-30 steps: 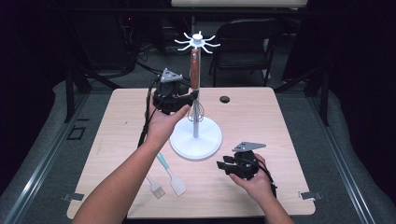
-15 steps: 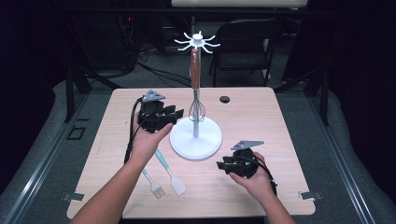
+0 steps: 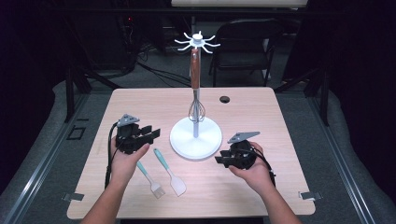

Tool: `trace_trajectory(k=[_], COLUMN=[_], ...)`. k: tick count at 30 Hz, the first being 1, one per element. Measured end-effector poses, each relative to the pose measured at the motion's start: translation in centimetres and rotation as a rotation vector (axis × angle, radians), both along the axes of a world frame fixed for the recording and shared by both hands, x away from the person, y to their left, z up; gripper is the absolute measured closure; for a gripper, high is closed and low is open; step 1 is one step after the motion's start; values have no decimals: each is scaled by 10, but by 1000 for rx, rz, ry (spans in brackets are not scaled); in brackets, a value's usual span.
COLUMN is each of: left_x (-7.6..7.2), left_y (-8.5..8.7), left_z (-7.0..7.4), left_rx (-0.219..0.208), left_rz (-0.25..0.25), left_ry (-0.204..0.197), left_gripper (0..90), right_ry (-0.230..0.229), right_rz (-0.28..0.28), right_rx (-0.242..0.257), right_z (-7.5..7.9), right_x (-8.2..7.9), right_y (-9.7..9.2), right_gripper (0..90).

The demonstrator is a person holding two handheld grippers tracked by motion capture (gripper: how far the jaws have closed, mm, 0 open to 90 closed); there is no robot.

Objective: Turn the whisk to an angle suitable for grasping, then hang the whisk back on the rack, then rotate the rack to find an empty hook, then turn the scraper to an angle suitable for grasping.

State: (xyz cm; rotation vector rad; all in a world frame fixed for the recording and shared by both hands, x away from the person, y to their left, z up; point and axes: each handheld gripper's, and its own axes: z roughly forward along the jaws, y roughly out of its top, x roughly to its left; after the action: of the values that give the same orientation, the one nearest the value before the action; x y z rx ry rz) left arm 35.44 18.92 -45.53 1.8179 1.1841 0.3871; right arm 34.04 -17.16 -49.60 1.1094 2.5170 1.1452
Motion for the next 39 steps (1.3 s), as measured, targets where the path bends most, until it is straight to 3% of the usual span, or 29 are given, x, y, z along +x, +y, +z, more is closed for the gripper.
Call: trace_trajectory(k=[6, 12, 18, 25, 32, 39], left_x=[-6, -9, -9, -9, -9, -8], left_y=[14, 21, 25, 28, 32, 32], left_z=[-20, -27, -30, -30, -31, -31], left_rx=[-4, 5, 4, -4, -17, -17], left_rz=[3, 19, 24, 29, 42, 41], left_ry=[51, 58, 76, 76, 73, 73], left_gripper=[579, 579, 579, 582, 583, 584], right_ry=[-10, -44, -51, -84, -109, -146], right_rz=[19, 8, 30, 78, 126, 146], right_rx=[12, 24, 36, 37, -9, 0], right_z=[16, 33, 50, 75, 103, 132], right_x=[9, 17, 27, 35, 43, 54], right_y=[6, 8, 6, 8, 18, 22], right_gripper=[695, 690, 896, 900, 900, 900])
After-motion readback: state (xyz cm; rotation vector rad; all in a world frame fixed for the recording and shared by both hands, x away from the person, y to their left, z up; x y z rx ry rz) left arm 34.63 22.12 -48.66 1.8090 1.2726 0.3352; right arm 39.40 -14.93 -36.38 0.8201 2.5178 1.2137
